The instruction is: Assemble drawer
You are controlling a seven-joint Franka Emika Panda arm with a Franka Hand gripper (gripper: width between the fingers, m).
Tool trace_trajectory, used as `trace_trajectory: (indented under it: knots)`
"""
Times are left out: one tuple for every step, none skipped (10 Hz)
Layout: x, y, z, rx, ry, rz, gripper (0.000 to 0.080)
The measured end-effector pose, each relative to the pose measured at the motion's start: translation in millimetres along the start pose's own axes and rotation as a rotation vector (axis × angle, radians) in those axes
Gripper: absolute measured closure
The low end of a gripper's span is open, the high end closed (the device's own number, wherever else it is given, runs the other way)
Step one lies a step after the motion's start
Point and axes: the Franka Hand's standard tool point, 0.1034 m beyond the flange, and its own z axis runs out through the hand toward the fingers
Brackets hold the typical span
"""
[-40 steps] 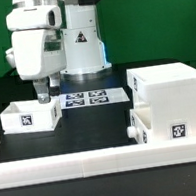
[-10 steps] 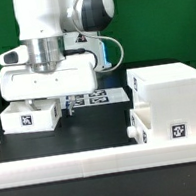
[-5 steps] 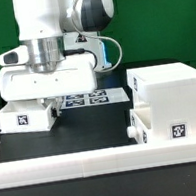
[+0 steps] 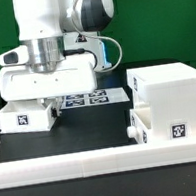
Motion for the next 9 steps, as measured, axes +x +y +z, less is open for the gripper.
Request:
trace_trajectory:
  knots:
    - [10.2,-16.2,-7.3,0.012,-0.002,-0.027,0.0759]
    - [24.2,-32.4,-16.7,0.028,-0.006,-0.049,0.0758]
    - [38.1,-45.4,-23.9,0.039,-0.003,-0.066,0.0758]
    - [49.0,-54.6,-28.1,0.048,-0.002,-0.070,0.0758]
    - [66.4,-68.1,-35.1,0.064,-0.006,-0.084,0.0758]
    - [83.6,-80.5,-42.2,0.077,-0.009,-0.100,0.0758]
    - [97.8,-87.3,-46.7,0.086,-0.003,-0.113,0.0758]
    - [95.1,-83.7,-44.0,0.080,0.006,-0.116,0.0758]
    - [94.4,-82.9,-44.5,0.078,0.010,-0.132,0.0758]
